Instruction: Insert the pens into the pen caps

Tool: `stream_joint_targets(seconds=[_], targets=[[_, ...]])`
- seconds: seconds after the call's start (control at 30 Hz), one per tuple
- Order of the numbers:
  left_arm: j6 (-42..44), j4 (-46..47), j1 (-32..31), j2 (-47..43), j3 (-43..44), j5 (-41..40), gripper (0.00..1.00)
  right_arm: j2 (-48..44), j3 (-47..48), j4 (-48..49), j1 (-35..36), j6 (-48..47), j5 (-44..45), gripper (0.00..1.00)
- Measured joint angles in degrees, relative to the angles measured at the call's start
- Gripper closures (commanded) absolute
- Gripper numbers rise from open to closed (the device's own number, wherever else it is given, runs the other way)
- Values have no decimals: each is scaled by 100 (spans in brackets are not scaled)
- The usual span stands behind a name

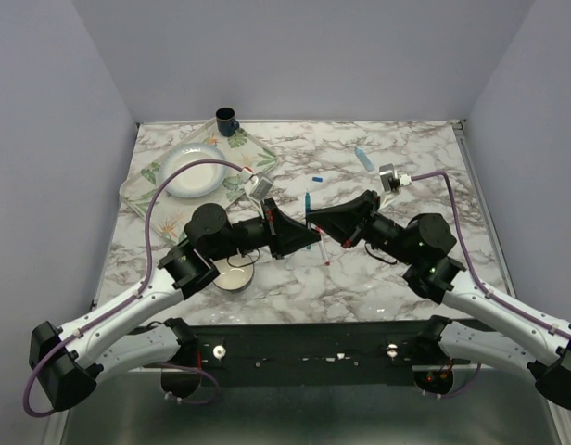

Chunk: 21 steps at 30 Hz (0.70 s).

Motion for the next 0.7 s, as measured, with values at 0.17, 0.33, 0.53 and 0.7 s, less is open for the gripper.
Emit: stream_joint_targets(seconds=[0.17,0.33,0.53,0.7], targets=[[20,-39,0,28,0,0,100,15,-44,44,0,11,-48,39],[304,-372,-2,24,22,-138,100,17,83,-531,0,61,-22,23],[1139,-1384,162,15,385,-796,100,-332,837,-2605,2,232,1080,22],[1845,-1847,616,98,782,-1344,100,-1008,874,-3897,2,326,2361,21]])
